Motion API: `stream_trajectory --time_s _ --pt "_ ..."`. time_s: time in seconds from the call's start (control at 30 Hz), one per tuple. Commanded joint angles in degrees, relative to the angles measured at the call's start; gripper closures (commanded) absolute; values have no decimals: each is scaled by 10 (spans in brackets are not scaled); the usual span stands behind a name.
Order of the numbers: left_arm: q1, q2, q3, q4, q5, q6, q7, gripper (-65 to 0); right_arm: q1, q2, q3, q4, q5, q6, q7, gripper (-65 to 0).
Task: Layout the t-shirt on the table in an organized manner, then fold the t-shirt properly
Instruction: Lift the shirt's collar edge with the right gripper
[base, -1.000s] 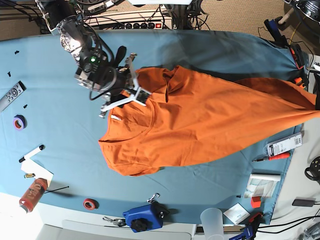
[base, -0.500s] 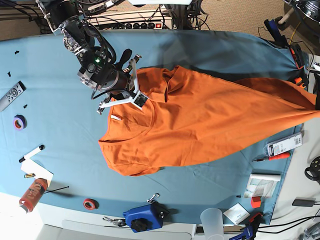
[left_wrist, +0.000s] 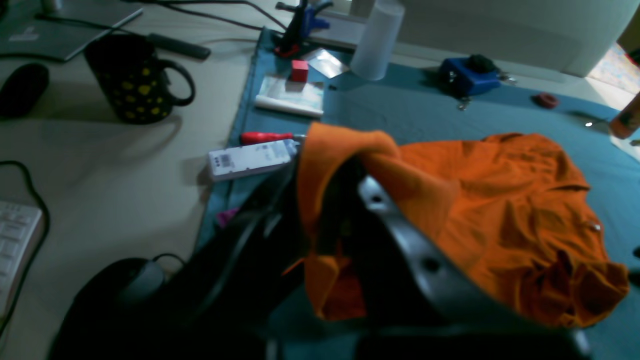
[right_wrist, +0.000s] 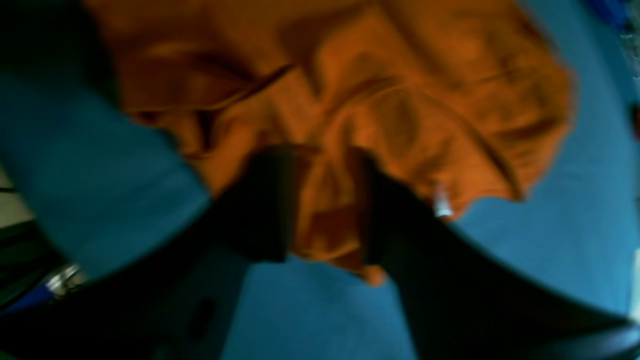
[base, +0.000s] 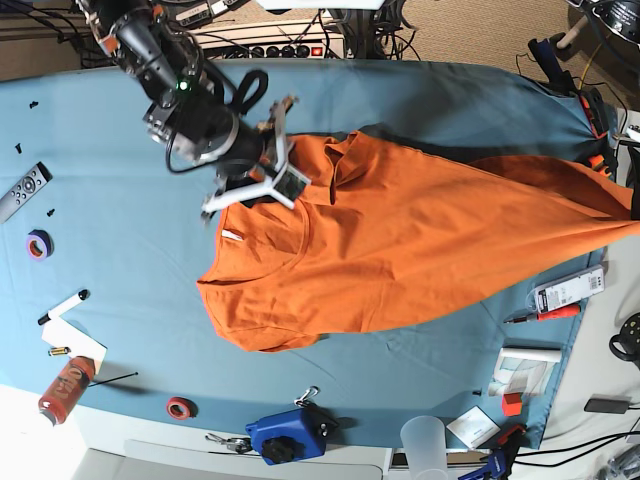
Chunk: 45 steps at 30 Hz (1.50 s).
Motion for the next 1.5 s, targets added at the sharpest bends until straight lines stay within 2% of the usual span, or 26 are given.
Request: stream_trajectory --time_s 0.0,0.13,0.27,0.4,0.53,0.67,0.7,0.77,0.83,0.97,1.13,1.23,1.47 --pt "-1 -9 -2 9 -8 -2 -19 0 -4 3 3 8 1 0 19 -251" --pt "-1 -9 -2 9 -9 -2 -21 0 -21 3 0 2 1 -2 25 -251" --pt "-1 -9 -2 9 -8 -2 -23 0 -20 -2 0 -65 -1 -12 72 -251" --pt "-1 -9 -2 9 -9 -2 -23 0 -17 -44 0 -158 -1 -11 77 -251" --pt "-1 -9 -2 9 -8 -2 -28 0 -16 -88 0 -217 -1 22 75 -251" --pt "-2 -9 -2 9 -8 -2 -28 0 -16 -103 0 -256 -1 26 58 -249" --pt "-1 -9 -2 9 -9 -2 -29 0 -16 -103 0 -264 -1 24 54 -237" --pt "-2 -9 -2 9 -8 -2 -30 0 -16 -103 0 -266 -1 17 31 -134" --pt "-1 -9 -2 9 -8 -2 -31 0 -15 -103 0 -259 -1 9 10 0" --pt "-1 -9 -2 9 -8 -2 -31 0 -16 -96 1 -194 -1 12 1 0" --pt "-1 -9 -2 9 -8 -2 -31 0 -16 -89 23 -33 -19 7 -4 0" --pt "-1 -9 -2 9 -8 -2 -31 0 -16 -89 64 60 -23 7 -13 0" --pt "12 -8 -3 9 -9 -1 -26 0 -9 -89 209 69 -11 3 -3 0"
